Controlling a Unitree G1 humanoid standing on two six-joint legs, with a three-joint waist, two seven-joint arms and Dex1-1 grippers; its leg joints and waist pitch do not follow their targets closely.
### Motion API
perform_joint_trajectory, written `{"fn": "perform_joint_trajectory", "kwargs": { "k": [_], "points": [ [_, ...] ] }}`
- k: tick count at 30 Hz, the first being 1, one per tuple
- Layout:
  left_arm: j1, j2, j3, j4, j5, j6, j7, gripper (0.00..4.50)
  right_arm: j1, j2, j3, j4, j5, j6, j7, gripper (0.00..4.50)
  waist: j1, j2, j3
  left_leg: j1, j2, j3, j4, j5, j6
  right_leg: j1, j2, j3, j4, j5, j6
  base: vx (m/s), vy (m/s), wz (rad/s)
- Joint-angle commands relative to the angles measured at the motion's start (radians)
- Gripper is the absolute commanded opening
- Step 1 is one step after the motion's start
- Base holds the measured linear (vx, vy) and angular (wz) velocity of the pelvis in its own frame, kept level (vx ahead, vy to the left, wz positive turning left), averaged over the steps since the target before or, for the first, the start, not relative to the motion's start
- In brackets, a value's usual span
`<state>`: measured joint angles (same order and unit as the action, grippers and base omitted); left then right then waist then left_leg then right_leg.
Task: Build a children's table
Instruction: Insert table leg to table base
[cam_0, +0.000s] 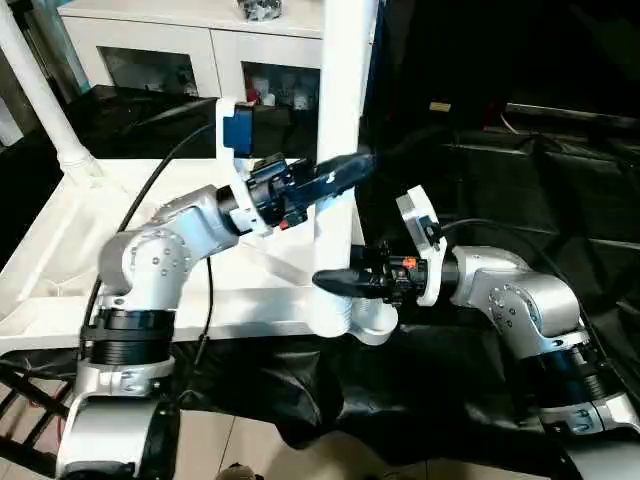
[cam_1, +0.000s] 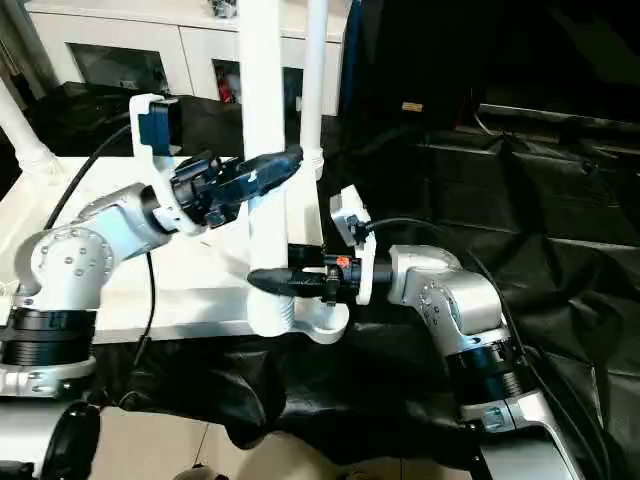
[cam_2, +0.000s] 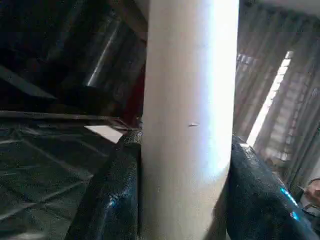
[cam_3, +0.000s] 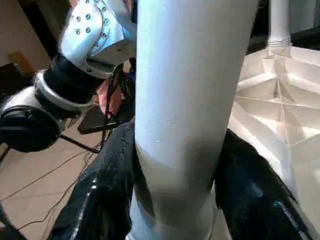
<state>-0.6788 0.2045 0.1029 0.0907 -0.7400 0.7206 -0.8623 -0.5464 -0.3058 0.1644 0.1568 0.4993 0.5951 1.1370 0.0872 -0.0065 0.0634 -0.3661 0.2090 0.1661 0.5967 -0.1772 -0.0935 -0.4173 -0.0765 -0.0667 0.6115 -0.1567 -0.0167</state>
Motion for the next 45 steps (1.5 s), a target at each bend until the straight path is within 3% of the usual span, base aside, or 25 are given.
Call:
{"fn": "perform_joint_trajectory", "kwargs": {
  "k": [1, 3, 6, 7, 9, 10, 14, 15, 20, 26, 27, 29, 33, 45],
  "points": [
    [-0.016, -0.005, -0.006, -0.021, 0.053, -0.04, 0.063, 1.84, -0.01, 0.007, 0.007, -0.003, -0.038, -0.003, -0.058, 2.76, -0.001, 0.001, -0.079, 0.003, 0.007, 0.004, -0.062, -0.157, 0.01, 0.067, -0.043, 0.034, -0.072, -0.257, -0.165, 0.0, 0.0, 0.0],
    [-0.024, -0.012, -0.014, -0.032, 0.091, -0.017, 0.149, 1.84, -0.027, 0.032, 0.004, 0.032, -0.095, -0.016, -0.172, 2.96, -0.001, -0.001, -0.08, 0.003, 0.005, 0.006, -0.061, -0.154, 0.003, 0.067, -0.044, 0.034, -0.074, -0.273, -0.154, 0.0, 0.0, 0.0],
    [-0.046, -0.019, -0.025, -0.029, 0.175, -0.015, 0.281, 1.84, -0.04, 0.048, -0.015, 0.05, -0.097, 0.008, -0.229, 2.99, -0.003, 0.0, -0.081, 0.005, 0.006, 0.005, -0.061, -0.157, -0.002, 0.066, -0.042, 0.034, -0.07, -0.264, -0.148, 0.0, 0.0, 0.0],
    [-0.066, -0.04, -0.004, -0.027, 0.206, -0.009, 0.388, 1.84, -0.047, 0.054, -0.027, 0.048, -0.084, 0.04, -0.249, 2.99, -0.002, -0.001, -0.081, 0.004, 0.006, 0.006, -0.06, -0.15, 0.001, 0.067, -0.041, 0.036, -0.069, -0.252, -0.147, 0.0, 0.0, 0.0],
    [-0.077, -0.047, -0.003, -0.049, 0.22, 0.004, 0.437, 1.84, -0.055, 0.061, -0.039, 0.047, -0.079, 0.064, -0.273, 2.99, -0.001, -0.002, -0.083, 0.002, 0.005, 0.005, -0.058, -0.128, 0.008, 0.069, -0.041, 0.035, -0.064, -0.203, -0.161, 0.0, 0.0, 0.0],
    [-0.079, -0.046, -0.008, -0.054, 0.232, 0.003, 0.45, 1.84, -0.058, 0.064, -0.042, 0.047, -0.079, 0.068, -0.28, 2.99, -0.001, -0.009, -0.083, 0.001, 0.006, 0.005, -0.058, -0.125, 0.011, 0.069, -0.041, 0.035, -0.064, -0.198, -0.161, 0.0, 0.0, 0.0],
    [-0.087, -0.056, -0.012, -0.074, 0.263, 0.025, 0.516, 1.84, -0.074, 0.085, -0.064, 0.061, -0.079, 0.094, -0.327, 2.99, 0.001, -0.005, -0.082, 0.0, 0.003, 0.007, -0.057, -0.119, 0.017, 0.068, -0.042, 0.035, -0.065, -0.195, -0.166, 0.0, 0.0, 0.0],
    [-0.088, -0.066, -0.011, -0.084, 0.263, 0.035, 0.535, 1.84, -0.083, 0.102, -0.074, 0.071, -0.078, 0.108, -0.358, 2.99, 0.0, -0.011, -0.082, -0.001, 0.004, 0.007, -0.057, -0.122, 0.016, 0.068, -0.042, 0.035, -0.065, -0.208, -0.164, 0.0, 0.0, 0.0],
    [-0.083, -0.085, -0.015, -0.104, 0.26, 0.05, 0.57, 1.84, -0.099, 0.15, -0.084, 0.091, -0.066, 0.131, -0.418, 2.99, -0.002, -0.01, -0.081, 0.001, 0.004, 0.007, -0.058, -0.142, 0.006, 0.063, -0.045, 0.035, -0.072, -0.274, -0.143, 0.0, 0.0, 0.0],
    [-0.081, -0.104, -0.017, -0.118, 0.261, 0.056, 0.598, 1.84, -0.113, 0.208, -0.082, 0.124, -0.065, 0.149, -0.456, 2.99, 0.0, -0.008, -0.081, 0.001, 0.004, 0.006, -0.06, -0.134, 0.003, 0.062, -0.043, 0.035, -0.068, -0.228, -0.15, 0.0, 0.0, 0.0],
    [-0.078, -0.108, -0.016, -0.126, 0.26, 0.06, 0.601, 1.84, -0.117, 0.221, -0.087, 0.138, -0.07, 0.151, -0.475, 2.81, -0.001, -0.014, -0.081, 0.0, 0.004, 0.006, -0.061, -0.137, 0.0, 0.063, -0.045, 0.035, -0.066, -0.237, -0.149, 0.0, 0.0, 0.0],
    [-0.076, -0.111, -0.015, -0.133, 0.258, 0.066, 0.605, 1.84, -0.124, 0.236, -0.103, 0.154, -0.068, 0.159, -0.499, 2.64, -0.001, -0.011, -0.081, 0.001, 0.005, 0.006, -0.061, -0.133, -0.007, 0.062, -0.046, 0.036, -0.067, -0.24, -0.147, 0.0, 0.0, 0.0],
    [-0.073, -0.114, -0.014, -0.142, 0.257, 0.073, 0.614, 1.84, -0.124, 0.234, -0.098, 0.152, -0.066, 0.167, -0.493, 2.22, -0.001, -0.013, -0.08, 0.001, 0.006, 0.006, -0.062, -0.133, -0.008, 0.063, -0.044, 0.036, -0.066, -0.214, -0.143, 0.0, 0.0, 0.0],
    [-0.072, -0.107, -0.016, -0.143, 0.256, 0.069, 0.606, 1.83, -0.109, 0.215, -0.087, 0.123, -0.054, 0.147, -0.439, 1.96, 0.0, -0.013, -0.08, 0.0, 0.004, 0.006, -0.062, -0.137, -0.008, 0.064, -0.044, 0.036, -0.067, -0.221, -0.137, 0.0, 0.0, 0.0]
  ]
}}
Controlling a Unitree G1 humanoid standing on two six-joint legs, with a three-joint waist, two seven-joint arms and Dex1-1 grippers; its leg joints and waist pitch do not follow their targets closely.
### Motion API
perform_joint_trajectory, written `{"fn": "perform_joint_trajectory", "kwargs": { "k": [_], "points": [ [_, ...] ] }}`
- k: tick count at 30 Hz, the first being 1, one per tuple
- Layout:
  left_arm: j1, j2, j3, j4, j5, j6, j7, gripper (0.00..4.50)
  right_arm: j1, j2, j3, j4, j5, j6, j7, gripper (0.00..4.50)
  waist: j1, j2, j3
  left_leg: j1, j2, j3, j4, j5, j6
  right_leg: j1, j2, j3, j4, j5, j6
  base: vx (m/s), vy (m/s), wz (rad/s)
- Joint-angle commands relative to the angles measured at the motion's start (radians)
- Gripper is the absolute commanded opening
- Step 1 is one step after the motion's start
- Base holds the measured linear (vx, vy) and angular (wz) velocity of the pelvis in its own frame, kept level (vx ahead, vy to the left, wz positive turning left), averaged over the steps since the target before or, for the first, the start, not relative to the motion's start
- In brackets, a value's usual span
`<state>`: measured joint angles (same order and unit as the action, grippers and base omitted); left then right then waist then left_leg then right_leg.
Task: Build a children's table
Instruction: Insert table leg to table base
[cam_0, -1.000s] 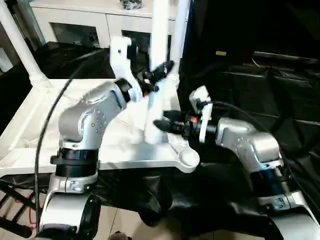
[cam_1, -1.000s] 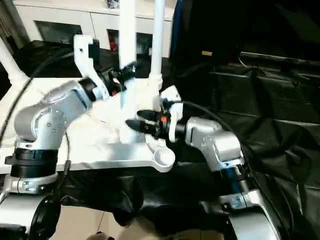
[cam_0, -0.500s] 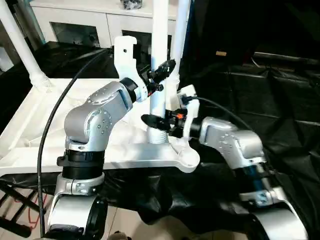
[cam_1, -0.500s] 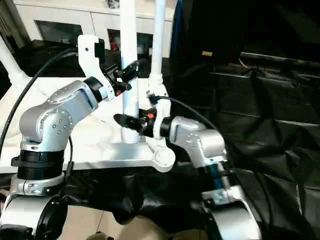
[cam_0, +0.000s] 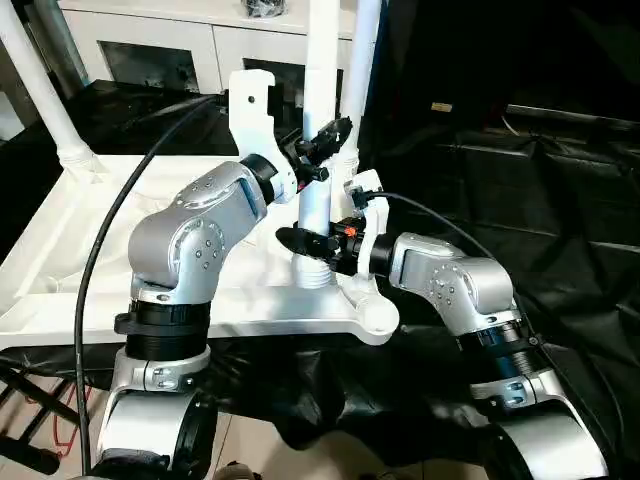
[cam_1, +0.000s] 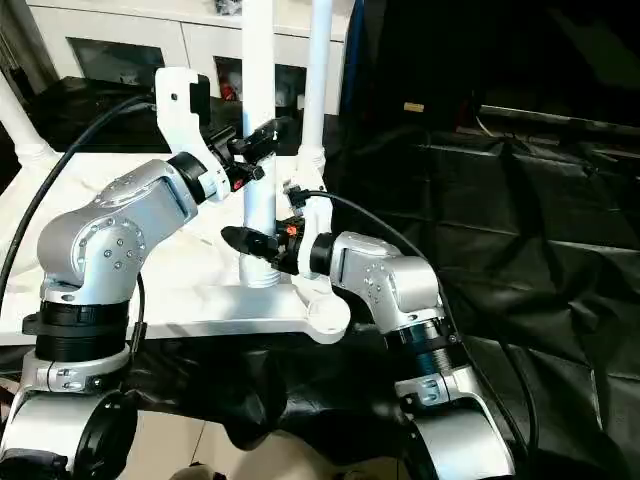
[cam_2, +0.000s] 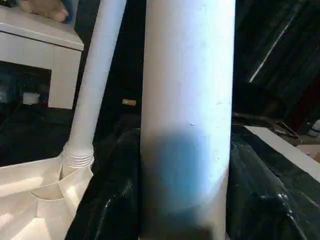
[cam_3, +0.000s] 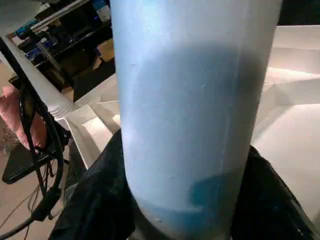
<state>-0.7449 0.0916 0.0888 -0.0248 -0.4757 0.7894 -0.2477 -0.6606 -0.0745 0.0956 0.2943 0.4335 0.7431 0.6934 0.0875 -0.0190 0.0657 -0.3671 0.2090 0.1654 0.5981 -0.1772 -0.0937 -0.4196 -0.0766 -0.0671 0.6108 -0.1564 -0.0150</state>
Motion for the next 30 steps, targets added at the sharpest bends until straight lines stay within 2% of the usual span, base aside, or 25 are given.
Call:
{"fn": "perform_joint_trajectory", "kwargs": {
  "k": [1, 7, 10, 11, 12, 13, 15, 19, 21, 22, 23, 24, 28, 29, 30],
  "points": [
    [-0.005, 0.006, -0.001, -0.028, -0.008, -0.001, -0.01, 1.83, 0.006, -0.017, -0.018, -0.015, 0.011, -0.002, 0.006, 1.96, -0.001, -0.001, -0.082, 0.001, 0.005, 0.006, -0.063, -0.138, -0.008, 0.066, -0.044, 0.036, -0.067, -0.223, -0.139, 0.0, 0.0, 0.0],
    [0.005, 0.022, -0.027, -0.039, 0.001, -0.031, -0.051, 1.83, 0.001, -0.046, -0.021, -0.019, 0.011, -0.01, 0.043, 1.95, 0.0, -0.001, -0.082, 0.003, 0.005, 0.006, -0.063, -0.14, -0.005, 0.066, -0.045, 0.036, -0.067, -0.227, -0.141, 0.0, 0.0, 0.0],
    [0.012, 0.029, -0.049, -0.039, 0.021, -0.107, -0.095, 1.83, -0.009, -0.066, -0.022, -0.017, 0.012, -0.011, 0.064, 1.95, 0.0, -0.004, -0.081, 0.001, 0.005, 0.007, -0.063, -0.139, -0.002, 0.067, -0.046, 0.037, -0.069, -0.232, -0.138, 0.0, 0.0, 0.0],
    [0.015, 0.018, -0.037, -0.035, -0.008, -0.118, -0.125, 1.83, -0.013, -0.076, -0.019, -0.015, 0.012, -0.011, 0.077, 1.95, 0.001, -0.004, -0.082, 0.001, 0.005, 0.006, -0.063, -0.138, 0.0, 0.068, -0.045, 0.036, -0.068, -0.232, -0.137, 0.0, 0.0, 0.0],
    [0.016, 0.009, -0.026, -0.031, -0.03, -0.121, -0.144, 2.39, -0.015, -0.083, -0.017, -0.013, 0.012, -0.012, 0.087, 1.94, 0.0, -0.005, -0.082, 0.0, 0.004, 0.008, -0.062, -0.131, 0.002, 0.068, -0.045, 0.037, -0.067, -0.227, -0.142, 0.0, 0.0, 0.0],
    [0.019, 0.007, -0.011, -0.028, -0.055, -0.121, -0.166, 2.39, -0.015, -0.099, -0.007, -0.018, 0.013, -0.012, 0.116, 1.94, 0.001, -0.004, -0.082, 0.0, 0.005, 0.007, -0.062, -0.131, 0.002, 0.068, -0.046, 0.037, -0.067, -0.226, -0.143, 0.0, 0.0, 0.0],
    [0.02, 0.011, 0.013, -0.02, -0.089, -0.117, -0.196, 2.55, -0.012, -0.129, 0.012, -0.032, 0.019, -0.014, 0.175, 1.94, 0.003, -0.009, -0.081, 0.0, 0.004, 0.009, -0.06, -0.134, 0.008, 0.07, -0.047, 0.037, -0.068, -0.237, -0.15, 0.0, 0.0, 0.0],
    [0.019, 0.032, 0.046, 0.003, -0.147, -0.114, -0.271, 2.79, 0.0, -0.177, 0.04, -0.069, 0.032, -0.006, 0.262, 1.92, 0.002, -0.007, -0.081, 0.0, 0.005, 0.009, -0.059, -0.128, 0.017, 0.069, -0.045, 0.037, -0.065, -0.221, -0.159, 0.0, 0.0, 0.0],
    [0.012, 0.051, 0.062, 0.019, -0.176, -0.117, -0.318, 2.79, 0.007, -0.208, 0.057, -0.084, 0.032, -0.005, 0.305, 1.92, 0.001, -0.009, -0.082, -0.001, 0.004, 0.009, -0.059, -0.127, 0.022, 0.07, -0.044, 0.036, -0.064, -0.22, -0.16, 0.0, 0.0, 0.0],
    [0.011, 0.059, 0.062, 0.022, -0.177, -0.112, -0.324, 2.79, 0.007, -0.213, 0.057, -0.085, 0.031, -0.005, 0.308, 1.92, 0.001, -0.009, -0.082, -0.001, 0.004, 0.009, -0.059, -0.127, 0.022, 0.07, -0.044, 0.036, -0.064, -0.22, -0.16, 0.0, 0.0, 0.0],
    [0.007, 0.076, 0.049, 0.03, -0.161, -0.11, -0.336, 2.79, 0.005, -0.22, 0.056, -0.081, 0.028, -0.007, 0.313, 1.92, 0.0, -0.004, -0.081, 0.003, 0.006, 0.008, -0.059, -0.135, 0.021, 0.067, -0.044, 0.036, -0.066, -0.234, -0.158, 0.0, 0.0, 0.0],
    [0.007, 0.081, 0.044, 0.034, -0.153, -0.113, -0.34, 2.64, 0.004, -0.223, 0.056, -0.079, 0.027, -0.009, 0.317, 1.92, 0.0, -0.006, -0.081, 0.003, 0.005, 0.009, -0.06, -0.137, 0.019, 0.067, -0.043, 0.036, -0.067, -0.236, -0.158, 0.0, 0.0, 0.0],
    [0.019, 0.084, 0.006, 0.03, -0.136, -0.104, -0.35, 2.45, 0.003, -0.236, 0.062, -0.082, 0.024, -0.012, 0.336, 1.92, 0.001, -0.004, -0.082, 0.004, 0.008, 0.008, -0.059, -0.136, 0.012, 0.068, -0.044, 0.036, -0.064, -0.222, -0.167, 0.0, 0.0, 0.0],
    [0.022, 0.073, 0.003, 0.026, -0.148, -0.098, -0.354, 2.45, 0.003, -0.238, 0.065, -0.082, 0.022, -0.014, 0.339, 1.92, 0.001, 0.001, -0.083, 0.005, 0.007, 0.008, -0.058, -0.135, 0.012, 0.067, -0.044, 0.037, -0.062, -0.21, -0.173, 0.0, 0.0, 0.0],
    [0.027, 0.06, 0.0, 0.016, -0.174, -0.082, -0.362, 2.45, 0.003, -0.242, 0.069, -0.083, 0.017, -0.016, 0.345, 1.92, 0.0, -0.002, -0.082, 0.004, 0.007, 0.009, -0.058, -0.135, 0.013, 0.068, -0.043, 0.037, -0.062, -0.199, -0.18, 0.0, 0.0, 0.0]
  ]
}}
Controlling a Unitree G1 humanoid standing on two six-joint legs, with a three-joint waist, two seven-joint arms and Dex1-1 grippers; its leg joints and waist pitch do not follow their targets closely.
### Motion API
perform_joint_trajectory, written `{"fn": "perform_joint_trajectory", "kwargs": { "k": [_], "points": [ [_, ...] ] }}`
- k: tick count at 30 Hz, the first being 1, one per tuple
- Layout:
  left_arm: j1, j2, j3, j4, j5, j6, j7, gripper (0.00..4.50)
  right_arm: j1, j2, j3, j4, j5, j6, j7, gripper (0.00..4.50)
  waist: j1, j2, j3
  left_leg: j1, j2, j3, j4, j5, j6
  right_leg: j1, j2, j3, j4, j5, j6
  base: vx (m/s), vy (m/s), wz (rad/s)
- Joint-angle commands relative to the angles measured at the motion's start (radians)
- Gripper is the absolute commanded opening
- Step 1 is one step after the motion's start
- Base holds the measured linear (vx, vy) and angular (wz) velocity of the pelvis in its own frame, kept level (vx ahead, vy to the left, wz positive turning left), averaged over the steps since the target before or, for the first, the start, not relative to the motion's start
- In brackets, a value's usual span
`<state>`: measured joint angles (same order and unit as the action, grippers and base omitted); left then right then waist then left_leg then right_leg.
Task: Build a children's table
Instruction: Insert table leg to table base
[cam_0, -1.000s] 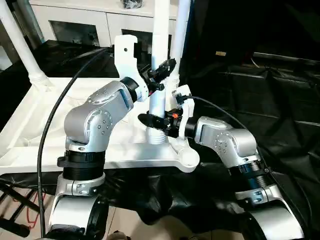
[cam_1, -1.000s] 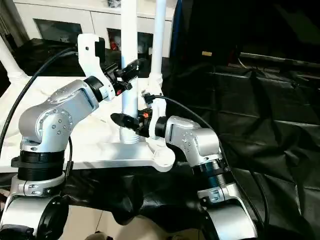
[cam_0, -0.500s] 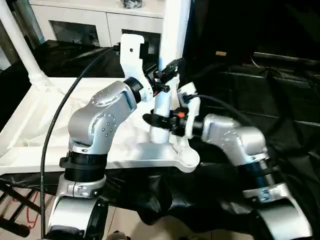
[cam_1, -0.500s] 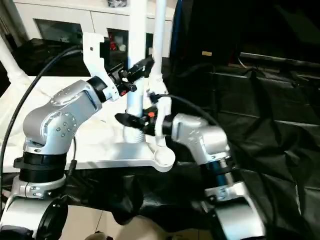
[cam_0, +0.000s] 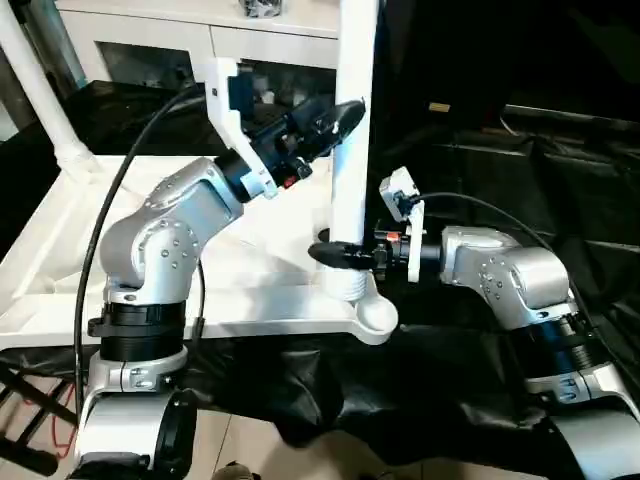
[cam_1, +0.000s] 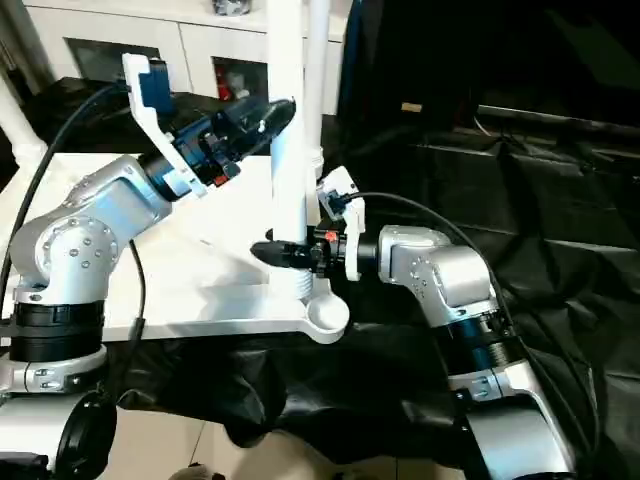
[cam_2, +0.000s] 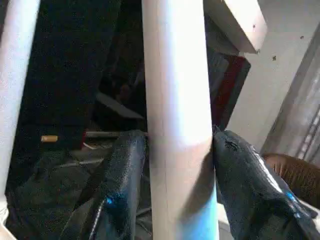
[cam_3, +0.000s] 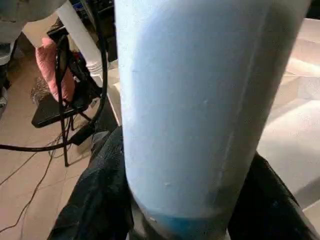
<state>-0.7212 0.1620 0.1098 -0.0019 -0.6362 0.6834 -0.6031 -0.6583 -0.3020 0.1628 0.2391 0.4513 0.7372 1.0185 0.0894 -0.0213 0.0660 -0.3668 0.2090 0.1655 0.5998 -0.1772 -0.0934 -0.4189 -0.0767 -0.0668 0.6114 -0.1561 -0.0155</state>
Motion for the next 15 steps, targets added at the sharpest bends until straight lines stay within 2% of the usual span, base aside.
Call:
{"fn": "perform_joint_trajectory", "kwargs": {
  "k": [1, 4, 5, 6, 8, 10, 12, 14, 15],
  "points": [
    [0.015, -0.02, -0.033, -0.023, -0.044, 0.042, -0.029, 2.45, 0.002, -0.018, 0.01, -0.031, -0.003, -0.011, 0.026, 1.92, -0.001, -0.001, -0.083, 0.003, 0.006, 0.009, -0.059, -0.135, 0.012, 0.068, -0.043, 0.037, -0.062, -0.198, -0.183, 0.0, 0.0, 0.0],
    [0.025, -0.026, -0.042, -0.032, -0.066, 0.067, -0.037, 2.45, 0.003, -0.021, 0.016, -0.034, -0.005, -0.011, 0.03, 1.92, -0.001, -0.001, -0.083, 0.002, 0.006, 0.009, -0.059, -0.136, 0.017, 0.07, -0.042, 0.036, -0.062, -0.194, -0.187, 0.0, 0.0, 0.0],
    [0.025, -0.03, -0.041, -0.029, -0.074, 0.076, -0.036, 2.63, 0.003, -0.021, 0.017, -0.035, -0.006, -0.011, 0.03, 1.92, -0.001, 0.002, -0.083, 0.002, 0.006, 0.008, -0.059, -0.134, 0.016, 0.07, -0.043, 0.037, -0.061, -0.193, -0.188, 0.0, 0.0, 0.0],
    [0.024, -0.037, -0.034, -0.024, -0.083, 0.085, -0.029, 2.81, 0.004, -0.022, 0.019, -0.037, -0.006, -0.012, 0.031, 1.92, -0.001, 0.001, -0.083, 0.002, 0.006, 0.009, -0.059, -0.136, 0.017, 0.069, -0.043, 0.036, -0.063, -0.196, -0.188, 0.0, 0.0, 0.0],
    [0.022, -0.042, -0.029, -0.017, -0.089, 0.094, -0.022, 2.81, 0.006, -0.024, 0.02, -0.038, -0.007, -0.012, 0.033, 1.92, -0.002, -0.004, -0.082, 0.001, 0.005, 0.009, -0.059, -0.142, 0.016, 0.071, -0.043, 0.035, -0.065, -0.224, -0.181, 0.0, 0.0, 0.0],
    [0.024, -0.038, -0.033, -0.013, -0.068, 0.077, -0.013, 2.92, 0.015, -0.027, 0.024, -0.044, -0.009, -0.015, 0.035, 1.92, -0.002, -0.001, -0.082, 0.003, 0.006, 0.008, -0.059, -0.147, 0.016, 0.069, -0.043, 0.036, -0.068, -0.239, -0.173, 0.0, 0.0, 0.0],
    [0.026, -0.036, -0.028, -0.009, -0.066, 0.07, -0.011, 2.64, 0.025, -0.031, 0.03, -0.055, -0.012, -0.015, 0.04, 1.92, -0.001, 0.004, -0.082, 0.004, 0.008, 0.007, -0.06, -0.143, 0.014, 0.069, -0.042, 0.036, -0.067, -0.223, -0.17, 0.0, 0.0, 0.0],
    [0.032, -0.025, -0.036, -0.017, -0.067, 0.079, -0.021, 2.51, 0.039, -0.041, 0.038, -0.078, -0.011, -0.011, 0.048, 1.92, -0.002, 0.005, -0.083, 0.003, 0.006, 0.007, -0.06, -0.145, 0.014, 0.07, -0.041, 0.035, -0.066, -0.21, -0.174, 0.0, 0.0, 0.0],
    [0.033, -0.025, -0.038, -0.018, -0.065, 0.081, -0.019, 2.44, 0.045, -0.044, 0.04, -0.086, -0.009, -0.009, 0.052, 1.92, -0.001, 0.009, -0.084, 0.003, 0.006, 0.006, -0.059, -0.146, 0.013, 0.07, -0.041, 0.035, -0.065, -0.207, -0.175, 0.0, 0.0, 0.0]
  ]
}}
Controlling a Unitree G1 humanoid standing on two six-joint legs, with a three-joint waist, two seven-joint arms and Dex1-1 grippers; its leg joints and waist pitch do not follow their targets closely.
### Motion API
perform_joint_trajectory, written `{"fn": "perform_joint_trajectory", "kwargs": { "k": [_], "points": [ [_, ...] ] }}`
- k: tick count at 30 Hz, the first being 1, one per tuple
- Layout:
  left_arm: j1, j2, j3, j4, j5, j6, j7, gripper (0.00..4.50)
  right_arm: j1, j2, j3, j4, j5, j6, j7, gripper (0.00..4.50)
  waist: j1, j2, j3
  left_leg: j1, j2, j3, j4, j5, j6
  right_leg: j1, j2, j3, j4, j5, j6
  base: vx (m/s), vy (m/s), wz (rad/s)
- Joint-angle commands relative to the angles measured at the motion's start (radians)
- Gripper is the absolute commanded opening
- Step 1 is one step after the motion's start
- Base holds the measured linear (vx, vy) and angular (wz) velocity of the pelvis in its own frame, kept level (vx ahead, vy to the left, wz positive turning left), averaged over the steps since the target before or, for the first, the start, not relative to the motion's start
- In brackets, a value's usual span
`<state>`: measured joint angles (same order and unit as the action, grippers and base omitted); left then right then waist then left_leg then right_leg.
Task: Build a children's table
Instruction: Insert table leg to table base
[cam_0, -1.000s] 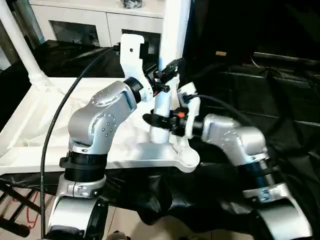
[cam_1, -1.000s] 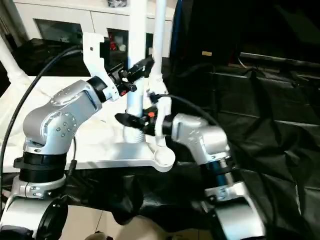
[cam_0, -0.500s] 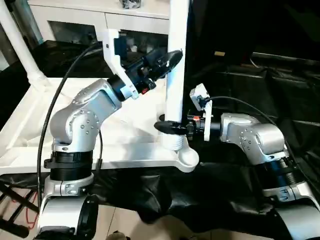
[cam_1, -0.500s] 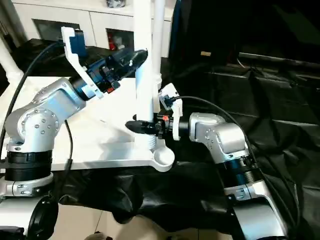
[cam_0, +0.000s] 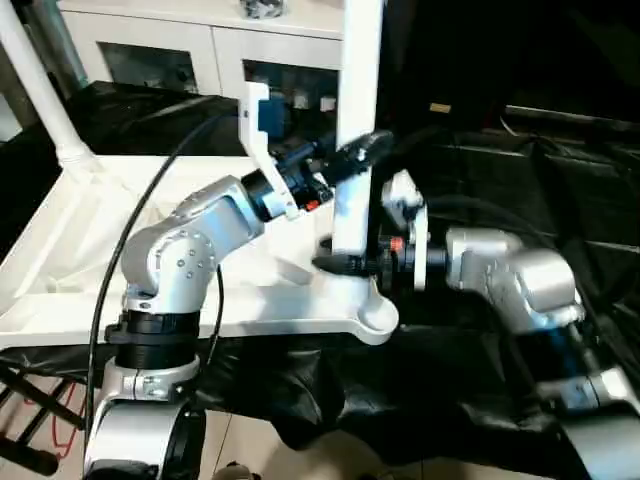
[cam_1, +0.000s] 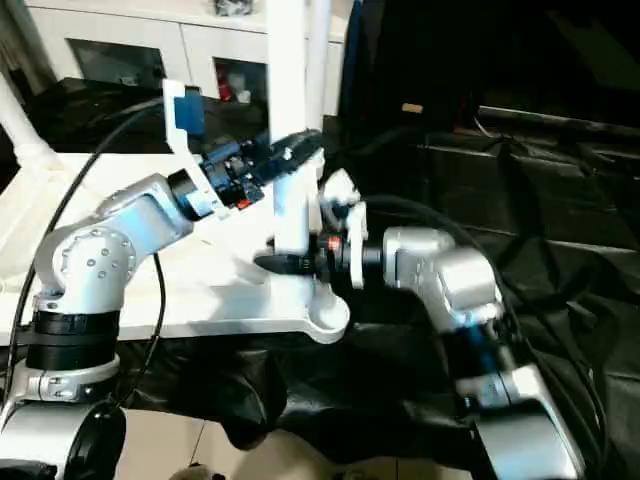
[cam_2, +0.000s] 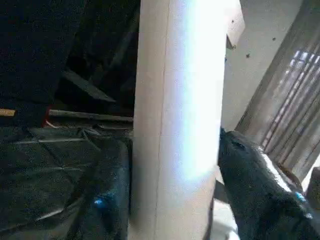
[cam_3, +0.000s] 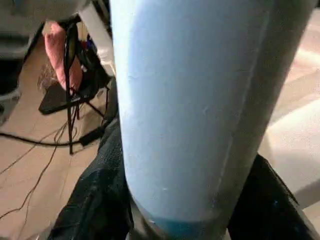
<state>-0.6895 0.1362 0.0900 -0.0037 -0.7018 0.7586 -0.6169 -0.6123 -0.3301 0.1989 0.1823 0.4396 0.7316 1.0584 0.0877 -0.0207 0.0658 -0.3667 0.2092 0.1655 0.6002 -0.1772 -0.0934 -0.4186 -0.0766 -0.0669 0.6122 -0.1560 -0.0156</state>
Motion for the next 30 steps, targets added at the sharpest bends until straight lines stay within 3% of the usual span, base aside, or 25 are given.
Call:
{"fn": "perform_joint_trajectory", "kwargs": {
  "k": [1, 2, 3, 6, 12, 13, 14, 19, 20, 21, 23, 30],
  "points": [
    [0.002, 0.0, -0.018, -0.017, -0.001, 0.008, -0.005, 2.34, 0.001, -0.017, 0.005, -0.032, 0.003, -0.003, 0.013, 1.92, 0.0, 0.006, -0.084, 0.003, 0.006, 0.006, -0.06, -0.146, 0.013, 0.071, -0.041, 0.035, -0.067, -0.205, -0.175, 0.0, 0.0, 0.0],
    [0.004, -0.001, -0.022, -0.022, -0.006, 0.018, -0.005, 2.14, 0.01, -0.023, 0.009, -0.046, 0.006, 0.0, 0.021, 1.92, 0.001, 0.015, -0.083, 0.003, 0.006, 0.005, -0.06, -0.153, 0.01, 0.07, -0.041, 0.035, -0.066, -0.206, -0.179, 0.0, 0.0, 0.0],
    [0.004, -0.001, -0.024, -0.024, -0.008, 0.021, -0.006, 2.14, 0.012, -0.024, 0.01, -0.049, 0.007, 0.0, 0.022, 1.92, 0.0, 0.011, -0.082, 0.004, 0.006, 0.006, -0.061, -0.16, 0.011, 0.07, -0.04, 0.035, -0.069, -0.21, -0.176, 0.0, 0.0, 0.0],
    [0.001, -0.009, -0.024, -0.022, -0.014, 0.03, 0.003, 1.89, 0.021, -0.031, 0.011, -0.063, 0.008, 0.002, 0.027, 1.92, 0.0, 0.02, -0.082, 0.005, 0.005, 0.004, -0.06, -0.175, 0.009, 0.07, -0.04, 0.034, -0.069, -0.214, -0.183, 0.0, 0.0, 0.0],
    [-0.01, -0.019, -0.011, -0.007, -0.016, 0.022, 0.024, 1.81, 0.038, -0.047, 0.01, -0.088, 0.008, 0.0, 0.031, 1.92, -0.001, 0.013, -0.083, 0.004, 0.005, 0.004, -0.059, -0.171, 0.012, 0.072, -0.039, 0.033, -0.069, -0.212, -0.184, 0.0, 0.0, 0.0],
    [-0.009, -0.022, -0.009, -0.008, -0.013, 0.02, 0.032, 1.81, 0.043, -0.05, 0.013, -0.095, 0.008, -0.001, 0.036, 1.92, -0.001, 0.004, -0.084, 0.003, 0.005, 0.006, -0.059, -0.168, 0.015, 0.072, -0.039, 0.034, -0.07, -0.214, -0.183, 0.0, 0.0, 0.0],
    [-0.005, -0.025, -0.009, -0.011, -0.011, 0.018, 0.039, 1.81, 0.05, -0.054, 0.016, -0.106, 0.01, 0.001, 0.043, 1.92, -0.001, 0.003, -0.083, 0.003, 0.006, 0.006, -0.059, -0.164, 0.018, 0.072, -0.039, 0.034, -0.069, -0.219, -0.182, 0.0, 0.0, 0.0],
    [0.006, -0.031, -0.007, -0.027, -0.014, 0.035, 0.057, 1.81, 0.057, -0.053, 0.029, -0.123, 0.007, -0.006, 0.045, 1.92, 0.0, 0.008, -0.083, 0.002, 0.005, 0.006, -0.058, -0.161, 0.02, 0.071, -0.041, 0.033, -0.071, -0.234, -0.174, 0.0, 0.0, 0.0],
    [0.007, -0.031, -0.007, -0.028, -0.015, 0.036, 0.057, 1.81, 0.057, -0.051, 0.028, -0.125, 0.01, -0.003, 0.044, 2.27, 0.001, 0.012, -0.082, 0.002, 0.006, 0.005, -0.059, -0.165, 0.018, 0.071, -0.041, 0.033, -0.072, -0.235, -0.173, 0.0, 0.0, 0.0],
    [0.01, -0.029, -0.009, -0.029, -0.015, 0.038, 0.056, 1.81, 0.056, -0.044, 0.023, -0.122, 0.016, 0.009, 0.035, 2.27, 0.002, 0.017, -0.083, 0.003, 0.005, 0.004, -0.058, -0.167, 0.017, 0.07, -0.041, 0.033, -0.071, -0.228, -0.176, 0.0, 0.0, 0.0],
    [0.01, -0.027, -0.008, -0.029, -0.015, 0.039, 0.055, 1.81, 0.055, -0.042, 0.021, -0.119, 0.018, 0.012, 0.032, 2.64, -0.001, 0.017, -0.082, 0.003, 0.005, 0.004, -0.059, -0.18, 0.015, 0.07, -0.039, 0.032, -0.074, -0.235, -0.175, 0.0, 0.0, 0.0],
    [0.007, -0.021, -0.002, -0.027, -0.017, 0.044, 0.052, 1.8, 0.06, -0.045, 0.006, -0.129, 0.025, 0.02, 0.022, 3.09, -0.001, 0.018, -0.083, 0.004, 0.005, 0.004, -0.059, -0.183, 0.015, 0.07, -0.039, 0.032, -0.073, -0.23, -0.177, 0.0, 0.0, 0.0]
  ]
}}
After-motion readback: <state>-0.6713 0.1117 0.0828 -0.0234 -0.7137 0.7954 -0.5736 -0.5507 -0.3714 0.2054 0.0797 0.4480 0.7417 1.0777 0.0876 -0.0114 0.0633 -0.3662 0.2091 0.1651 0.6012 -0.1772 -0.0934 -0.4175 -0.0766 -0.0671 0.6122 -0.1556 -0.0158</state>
